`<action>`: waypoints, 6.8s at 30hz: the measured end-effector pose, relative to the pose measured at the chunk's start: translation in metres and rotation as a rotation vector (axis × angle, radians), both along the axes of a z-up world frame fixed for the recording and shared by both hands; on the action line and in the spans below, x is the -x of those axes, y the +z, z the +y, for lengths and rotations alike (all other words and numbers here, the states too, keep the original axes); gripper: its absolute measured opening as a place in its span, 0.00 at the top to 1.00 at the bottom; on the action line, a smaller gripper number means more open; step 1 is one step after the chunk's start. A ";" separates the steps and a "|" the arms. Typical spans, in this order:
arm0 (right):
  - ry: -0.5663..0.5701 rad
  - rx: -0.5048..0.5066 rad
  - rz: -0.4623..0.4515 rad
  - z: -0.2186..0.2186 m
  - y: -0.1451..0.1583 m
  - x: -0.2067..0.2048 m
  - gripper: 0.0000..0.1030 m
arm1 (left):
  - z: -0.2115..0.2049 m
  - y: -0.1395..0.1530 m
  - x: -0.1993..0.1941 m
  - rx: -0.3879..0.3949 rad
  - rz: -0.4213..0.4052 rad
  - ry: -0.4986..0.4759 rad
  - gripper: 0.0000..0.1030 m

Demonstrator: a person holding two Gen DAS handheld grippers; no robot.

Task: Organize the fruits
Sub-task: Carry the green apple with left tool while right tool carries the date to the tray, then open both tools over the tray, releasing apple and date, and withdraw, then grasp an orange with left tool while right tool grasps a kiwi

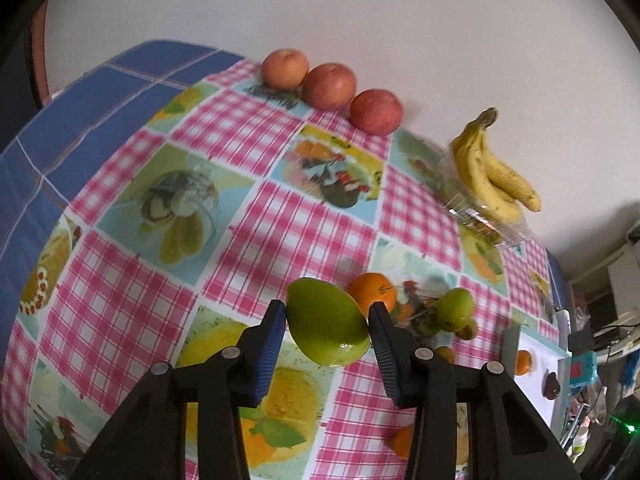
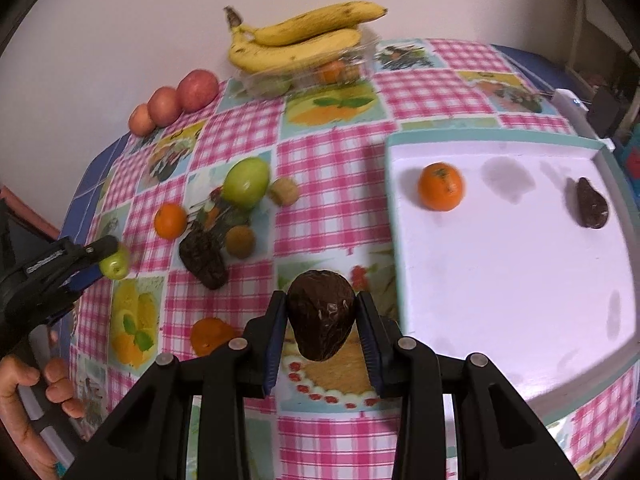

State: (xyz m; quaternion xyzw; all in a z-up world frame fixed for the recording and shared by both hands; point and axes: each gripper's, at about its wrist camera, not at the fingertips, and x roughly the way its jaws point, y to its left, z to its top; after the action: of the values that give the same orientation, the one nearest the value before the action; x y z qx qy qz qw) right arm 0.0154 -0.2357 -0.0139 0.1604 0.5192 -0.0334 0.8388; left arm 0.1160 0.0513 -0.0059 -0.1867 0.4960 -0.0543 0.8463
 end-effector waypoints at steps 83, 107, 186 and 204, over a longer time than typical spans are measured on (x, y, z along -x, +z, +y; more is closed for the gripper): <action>-0.497 0.174 0.050 -0.203 0.001 0.082 0.22 | -0.226 0.008 0.073 -0.160 -0.009 -0.509 0.31; -0.200 0.168 -0.085 -0.080 0.017 0.035 0.08 | -0.020 0.030 0.019 -0.484 -0.057 0.013 0.00; 0.008 -0.059 0.041 0.024 -0.035 -0.076 0.75 | -0.048 -0.048 -0.057 0.069 0.109 -0.143 0.63; -0.058 -0.049 -0.039 -0.011 0.011 -0.026 0.75 | -0.025 0.004 -0.009 0.024 0.035 -0.088 0.63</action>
State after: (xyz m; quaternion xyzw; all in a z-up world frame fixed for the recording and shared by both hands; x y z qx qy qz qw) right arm 0.0415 -0.2470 -0.0028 0.1968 0.4985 -0.0420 0.8432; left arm 0.1251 0.0266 -0.0019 -0.1758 0.5179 -0.0939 0.8319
